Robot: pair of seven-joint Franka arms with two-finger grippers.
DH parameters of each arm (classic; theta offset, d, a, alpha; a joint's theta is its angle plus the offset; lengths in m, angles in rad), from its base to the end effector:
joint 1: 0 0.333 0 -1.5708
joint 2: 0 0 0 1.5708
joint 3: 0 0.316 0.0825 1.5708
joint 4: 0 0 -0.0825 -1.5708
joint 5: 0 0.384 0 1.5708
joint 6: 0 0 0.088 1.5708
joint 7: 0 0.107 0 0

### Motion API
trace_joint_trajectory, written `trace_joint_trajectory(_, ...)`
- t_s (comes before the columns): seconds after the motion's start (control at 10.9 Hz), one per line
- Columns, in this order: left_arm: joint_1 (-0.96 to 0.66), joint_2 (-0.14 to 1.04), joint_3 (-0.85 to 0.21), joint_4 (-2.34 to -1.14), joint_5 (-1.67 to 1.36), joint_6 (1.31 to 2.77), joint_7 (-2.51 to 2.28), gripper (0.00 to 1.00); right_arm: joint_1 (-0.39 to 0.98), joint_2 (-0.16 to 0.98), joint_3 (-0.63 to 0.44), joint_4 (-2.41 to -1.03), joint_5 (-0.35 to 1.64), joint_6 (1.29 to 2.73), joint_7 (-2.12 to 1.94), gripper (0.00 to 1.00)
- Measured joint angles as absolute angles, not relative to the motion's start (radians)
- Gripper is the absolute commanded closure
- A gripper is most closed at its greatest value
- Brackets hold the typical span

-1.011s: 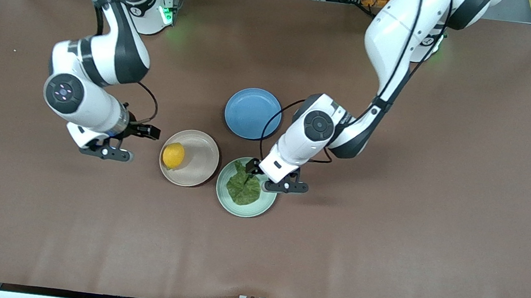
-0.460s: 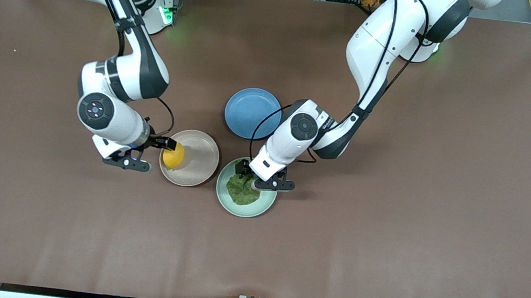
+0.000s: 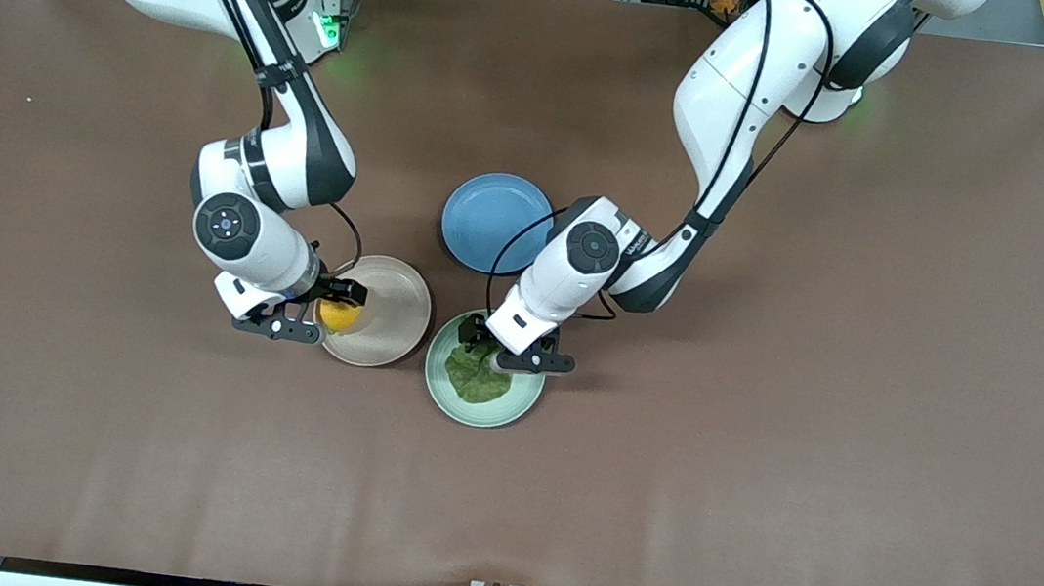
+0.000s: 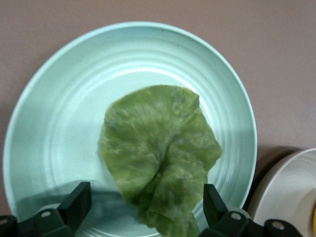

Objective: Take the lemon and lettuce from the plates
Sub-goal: 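Lower and close the right gripper on the lemon while the left gripper grasps lettuce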

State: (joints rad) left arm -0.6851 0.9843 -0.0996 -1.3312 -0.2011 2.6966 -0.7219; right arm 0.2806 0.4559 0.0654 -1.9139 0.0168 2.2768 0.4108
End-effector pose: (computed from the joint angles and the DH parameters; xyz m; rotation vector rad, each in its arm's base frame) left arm 0.5630 -0.5232 0.1742 2.7250 0.2224 0.2005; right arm 0.5817 0.2083 0.2486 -3.1306 0.1278 0.1583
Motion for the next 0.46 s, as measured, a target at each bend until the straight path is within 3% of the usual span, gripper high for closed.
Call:
trace_joint_trajectory(0.18,-0.692,0.989,-0.099,-1.33,-0.201,2.704,-0.727,0.0,0.283,0.457,0.065,-1.961,0.017,2.326,0.411,0.0)
trace_joint_trajectory(0.37,-0.692,0.99,-0.098,-1.329,-0.201,2.704,-0.727,0.39,0.287,0.458,0.066,-1.968,0.018,2.333,0.42,0.0)
trace_joint_trajectory(0.46,-0.692,0.99,-0.097,-1.328,-0.201,2.704,-0.728,0.53,0.289,0.458,0.066,-1.968,0.021,2.335,0.432,0.0)
